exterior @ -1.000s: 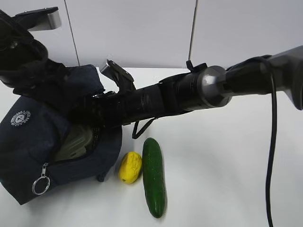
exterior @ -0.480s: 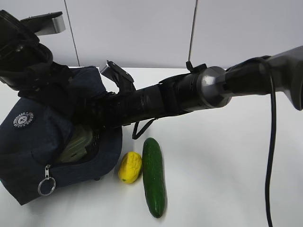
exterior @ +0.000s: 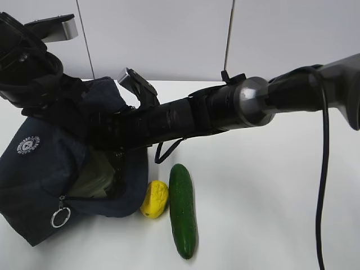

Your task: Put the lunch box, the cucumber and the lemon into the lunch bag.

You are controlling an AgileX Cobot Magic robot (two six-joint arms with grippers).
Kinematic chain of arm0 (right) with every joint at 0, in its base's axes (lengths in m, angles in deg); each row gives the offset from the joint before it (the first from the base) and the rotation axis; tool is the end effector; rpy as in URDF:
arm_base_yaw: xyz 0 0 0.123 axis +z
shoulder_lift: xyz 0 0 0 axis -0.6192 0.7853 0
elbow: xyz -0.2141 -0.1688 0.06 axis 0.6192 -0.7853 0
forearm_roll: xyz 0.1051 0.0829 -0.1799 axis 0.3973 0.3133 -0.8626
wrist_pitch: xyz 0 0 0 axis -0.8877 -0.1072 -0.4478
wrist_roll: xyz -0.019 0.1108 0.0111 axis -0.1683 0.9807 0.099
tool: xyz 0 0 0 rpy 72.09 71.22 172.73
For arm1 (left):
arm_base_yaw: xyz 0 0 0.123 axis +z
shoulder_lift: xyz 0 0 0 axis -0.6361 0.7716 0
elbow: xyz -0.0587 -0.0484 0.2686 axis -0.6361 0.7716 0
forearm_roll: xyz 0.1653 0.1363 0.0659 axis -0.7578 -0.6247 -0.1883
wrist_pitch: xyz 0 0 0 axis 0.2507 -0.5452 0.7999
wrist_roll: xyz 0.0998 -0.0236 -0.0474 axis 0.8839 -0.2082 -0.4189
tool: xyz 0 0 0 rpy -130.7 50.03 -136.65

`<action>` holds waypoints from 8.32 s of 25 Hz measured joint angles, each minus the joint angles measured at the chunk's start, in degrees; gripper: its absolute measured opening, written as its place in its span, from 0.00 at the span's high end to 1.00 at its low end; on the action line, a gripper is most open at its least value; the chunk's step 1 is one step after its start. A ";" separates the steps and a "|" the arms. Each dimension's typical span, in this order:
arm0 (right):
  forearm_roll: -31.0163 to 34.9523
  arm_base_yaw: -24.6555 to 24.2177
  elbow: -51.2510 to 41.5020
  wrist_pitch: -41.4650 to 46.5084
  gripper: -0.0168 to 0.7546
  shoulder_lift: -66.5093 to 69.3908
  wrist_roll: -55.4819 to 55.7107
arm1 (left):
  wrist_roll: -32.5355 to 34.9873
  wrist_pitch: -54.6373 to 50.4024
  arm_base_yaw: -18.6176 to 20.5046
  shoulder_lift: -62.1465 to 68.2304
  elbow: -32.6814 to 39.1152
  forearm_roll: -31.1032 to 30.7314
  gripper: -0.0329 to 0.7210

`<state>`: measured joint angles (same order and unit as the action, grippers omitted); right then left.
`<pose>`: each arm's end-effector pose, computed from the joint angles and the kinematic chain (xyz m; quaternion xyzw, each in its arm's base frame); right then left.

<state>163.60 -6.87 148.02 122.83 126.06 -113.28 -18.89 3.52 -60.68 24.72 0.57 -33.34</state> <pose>0.3680 0.3110 0.1516 -0.1446 0.8094 0.5179 0.2362 0.2659 -0.1406 0.2649 0.1967 0.9553 -0.1822 0.1247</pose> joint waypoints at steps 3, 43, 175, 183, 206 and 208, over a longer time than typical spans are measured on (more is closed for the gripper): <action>-0.71 0.00 0.00 0.51 0.44 0.00 0.13 | 0.00 0.00 0.00 0.00 0.00 0.22 0.95; -79.11 -6.76 -1.92 15.71 0.44 -19.95 59.45 | 0.87 -1.51 0.00 0.00 -0.22 -4.33 0.95; -0.78 -3.00 3.42 4.42 0.23 1.50 10.17 | 2.85 -4.85 0.00 0.00 -0.22 -3.32 0.95; -13.70 -8.02 3.42 13.62 0.22 1.36 17.75 | 2.85 -4.90 0.00 0.00 -0.22 -3.11 0.95; -60.92 -8.26 -2.20 18.61 0.22 -13.02 45.84 | 2.88 -4.90 0.00 0.00 -0.22 -1.89 0.95; -60.92 -6.54 -5.35 15.02 0.23 -13.64 46.42 | 2.88 -4.80 0.00 0.00 -0.22 -1.79 0.95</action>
<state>102.68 -13.41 142.66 137.85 112.43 -66.86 -16.01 -1.28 -60.68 24.72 0.35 -35.13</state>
